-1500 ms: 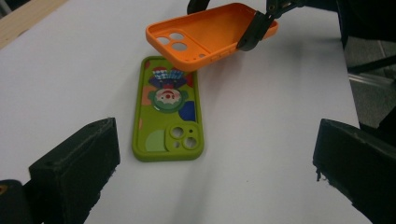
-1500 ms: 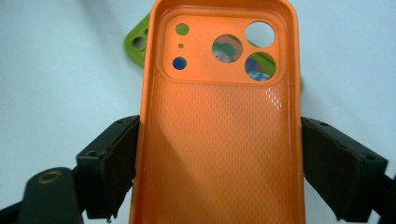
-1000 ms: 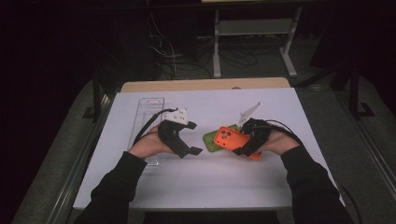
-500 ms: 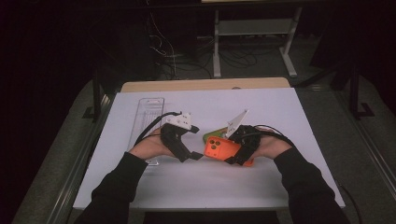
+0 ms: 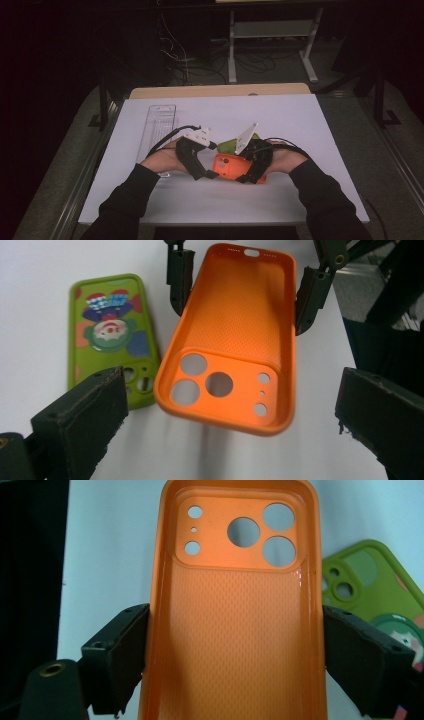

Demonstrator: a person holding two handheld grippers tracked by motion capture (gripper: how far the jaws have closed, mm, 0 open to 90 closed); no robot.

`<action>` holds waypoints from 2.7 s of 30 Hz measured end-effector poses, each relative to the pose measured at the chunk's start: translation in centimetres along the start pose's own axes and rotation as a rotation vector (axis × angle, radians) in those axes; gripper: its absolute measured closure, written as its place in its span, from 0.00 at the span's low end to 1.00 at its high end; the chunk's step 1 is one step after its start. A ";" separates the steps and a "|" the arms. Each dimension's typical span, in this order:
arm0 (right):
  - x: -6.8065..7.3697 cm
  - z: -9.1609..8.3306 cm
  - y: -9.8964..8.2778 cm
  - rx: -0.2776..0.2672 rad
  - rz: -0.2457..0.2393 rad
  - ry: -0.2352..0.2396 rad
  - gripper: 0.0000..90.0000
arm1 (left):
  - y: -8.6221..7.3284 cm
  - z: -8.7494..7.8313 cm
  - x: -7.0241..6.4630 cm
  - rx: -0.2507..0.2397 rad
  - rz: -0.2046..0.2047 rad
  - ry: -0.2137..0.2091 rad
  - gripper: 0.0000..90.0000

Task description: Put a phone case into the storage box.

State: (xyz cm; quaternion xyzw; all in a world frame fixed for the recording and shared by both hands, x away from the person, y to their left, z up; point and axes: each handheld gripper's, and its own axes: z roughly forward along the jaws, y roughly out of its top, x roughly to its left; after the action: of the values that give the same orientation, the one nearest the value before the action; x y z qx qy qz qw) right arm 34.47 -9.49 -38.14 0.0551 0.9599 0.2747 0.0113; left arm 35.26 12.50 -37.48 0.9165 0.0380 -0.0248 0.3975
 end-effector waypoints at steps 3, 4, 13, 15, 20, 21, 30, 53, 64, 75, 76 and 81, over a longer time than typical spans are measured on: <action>0.5 0.1 0.5 -0.002 -0.024 0.012 0.17 | 0.0 0.4 -0.2 0.026 0.017 -0.018 0.00; 0.6 0.1 0.6 -0.001 -0.027 0.015 0.17 | 0.0 0.6 -0.3 0.029 0.016 -0.017 0.00; 0.9 0.2 1.1 -0.006 -0.052 0.013 0.17 | 0.1 1.8 -0.9 0.086 0.054 -0.043 0.00; 1.0 0.2 1.1 -0.006 -0.051 0.013 0.17 | 0.1 2.1 -1.0 0.101 0.066 -0.041 0.00; 1.0 0.2 1.1 -0.009 -0.056 0.017 0.17 | 0.2 2.6 -1.2 0.115 0.078 -0.043 0.00; 1.0 0.2 1.1 -0.009 -0.055 0.019 0.17 | 0.2 2.7 -1.2 0.120 0.081 -0.042 0.00; 1.0 0.3 1.2 -0.014 -0.059 0.025 0.17 | 0.0 3.3 -1.3 0.131 0.075 -0.026 0.08; 0.6 -0.3 0.7 -0.060 -0.002 0.016 0.07 | -0.2 2.6 -0.8 0.099 0.025 -0.008 0.18; -0.9 -2.4 -1.5 -0.150 0.148 -0.088 0.02 | -0.9 2.3 -0.5 0.089 -0.084 0.075 0.18; -0.9 -4.2 -4.7 -0.245 0.397 -0.209 0.02 | -1.2 2.2 -0.5 0.103 -0.182 0.178 0.18; -0.9 -4.2 -4.7 -0.245 0.397 -0.209 0.02 | -1.2 2.2 -0.5 0.105 -0.190 0.188 0.18; -0.7 -4.0 -6.2 -0.268 0.478 -0.281 0.02 | -1.2 2.1 -0.3 0.105 -0.233 0.251 0.18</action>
State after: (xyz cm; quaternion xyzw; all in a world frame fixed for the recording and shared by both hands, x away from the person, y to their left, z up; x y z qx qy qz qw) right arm 34.30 -16.92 -38.07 0.3148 0.8639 0.3837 0.0860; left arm 34.81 11.80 -39.77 0.9212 0.1918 0.0421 0.3358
